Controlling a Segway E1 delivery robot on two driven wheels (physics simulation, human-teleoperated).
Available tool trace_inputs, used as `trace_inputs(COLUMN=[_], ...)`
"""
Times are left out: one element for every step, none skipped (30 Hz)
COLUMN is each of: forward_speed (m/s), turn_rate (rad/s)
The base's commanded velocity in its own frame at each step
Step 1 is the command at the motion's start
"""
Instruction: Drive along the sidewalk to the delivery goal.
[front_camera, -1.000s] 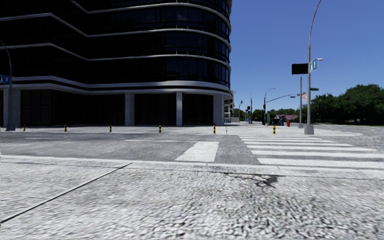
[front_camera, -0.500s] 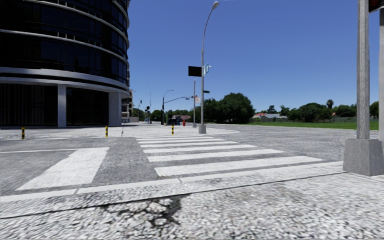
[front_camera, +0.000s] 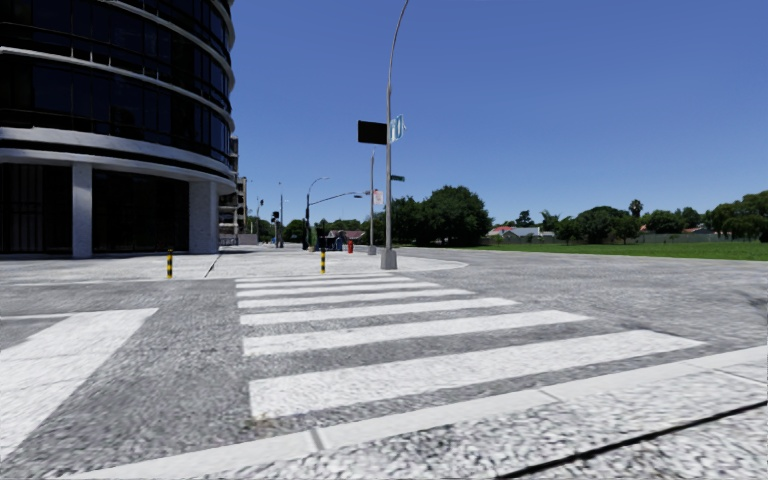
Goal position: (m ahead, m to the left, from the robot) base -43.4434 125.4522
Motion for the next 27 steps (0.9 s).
trace_inputs(forward_speed=[2.00,2.00,2.00,2.00,2.00,2.00,2.00,2.00,2.00,2.00,2.00,2.00,2.00,2.00,2.00,2.00,2.00,2.00,2.00,2.00,2.00,2.00,2.00,2.00,2.00,2.00,2.00], turn_rate=[0.00,0.00,0.00,0.00,0.00,0.00,0.00,0.00,0.00,0.00,0.00,0.00,0.00,0.11,0.26,0.26,0.51,0.95,1.20,1.20,1.20,1.20,1.20,0.72,0.52,0.24,0.24])
